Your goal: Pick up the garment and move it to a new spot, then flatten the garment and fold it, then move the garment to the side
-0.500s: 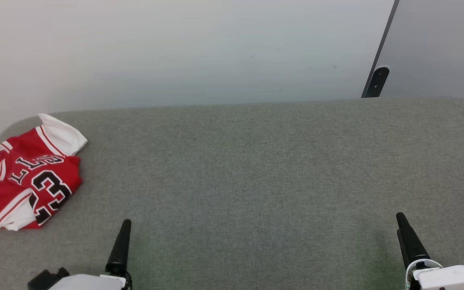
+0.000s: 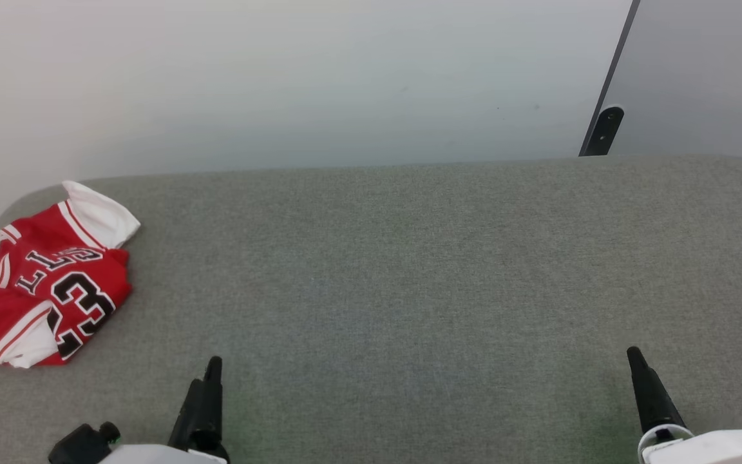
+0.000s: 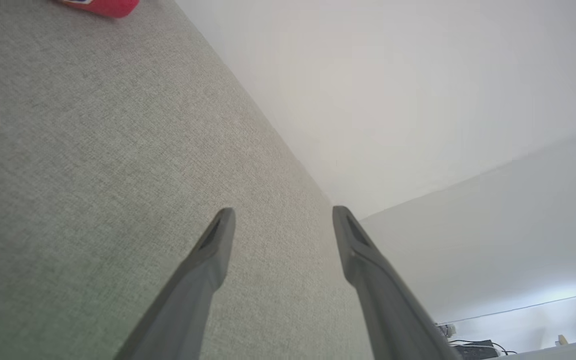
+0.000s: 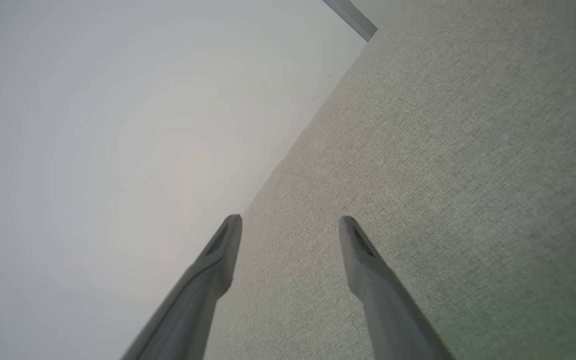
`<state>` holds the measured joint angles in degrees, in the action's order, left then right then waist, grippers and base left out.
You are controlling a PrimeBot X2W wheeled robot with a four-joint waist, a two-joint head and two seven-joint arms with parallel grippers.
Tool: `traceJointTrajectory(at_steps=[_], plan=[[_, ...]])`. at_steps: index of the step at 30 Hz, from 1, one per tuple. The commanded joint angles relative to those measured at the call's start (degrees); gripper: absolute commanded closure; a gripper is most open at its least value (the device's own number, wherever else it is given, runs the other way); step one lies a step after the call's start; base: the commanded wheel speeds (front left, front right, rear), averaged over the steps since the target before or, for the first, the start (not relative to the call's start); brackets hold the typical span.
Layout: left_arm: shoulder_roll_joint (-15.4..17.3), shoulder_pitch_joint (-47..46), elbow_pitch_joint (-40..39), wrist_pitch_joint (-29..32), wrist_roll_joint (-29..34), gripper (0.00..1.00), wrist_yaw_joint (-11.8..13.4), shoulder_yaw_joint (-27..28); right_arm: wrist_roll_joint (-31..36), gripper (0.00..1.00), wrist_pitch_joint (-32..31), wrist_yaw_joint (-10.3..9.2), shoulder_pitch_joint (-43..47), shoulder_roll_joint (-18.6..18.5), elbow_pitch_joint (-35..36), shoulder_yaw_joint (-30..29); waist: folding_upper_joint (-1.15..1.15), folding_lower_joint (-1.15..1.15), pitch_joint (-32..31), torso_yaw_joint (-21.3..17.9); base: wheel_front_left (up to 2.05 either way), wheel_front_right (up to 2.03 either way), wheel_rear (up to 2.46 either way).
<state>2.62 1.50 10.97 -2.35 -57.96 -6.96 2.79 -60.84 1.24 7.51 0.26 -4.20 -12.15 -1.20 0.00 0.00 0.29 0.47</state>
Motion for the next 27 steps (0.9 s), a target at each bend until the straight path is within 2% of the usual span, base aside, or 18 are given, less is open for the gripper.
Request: traceJointTrajectory(at_steps=[1,12,27], plan=[[0.23,-0.21,-1.37,-0.66,2.91,0.00,0.31,-0.28,2.69,0.00,0.59,-0.01,-0.02,-0.40,1.18,0.35,0.00,0.00,-0.03,-0.01,0.00,0.00,0.00],[0.25,1.42,-3.31,-2.80,14.60,0.00,1.28,-1.99,15.33,0.00,2.23,-0.01,1.16,-0.53,3.01,0.81,0.00,0.00,-0.10,0.02,0.00,0.00,0.00],[0.60,3.14,-5.01,-5.17,25.55,0.00,2.26,-3.87,27.30,0.00,4.09,-0.02,2.61,-0.02,4.63,1.03,0.00,0.00,-0.25,0.19,0.00,0.00,0.00]])
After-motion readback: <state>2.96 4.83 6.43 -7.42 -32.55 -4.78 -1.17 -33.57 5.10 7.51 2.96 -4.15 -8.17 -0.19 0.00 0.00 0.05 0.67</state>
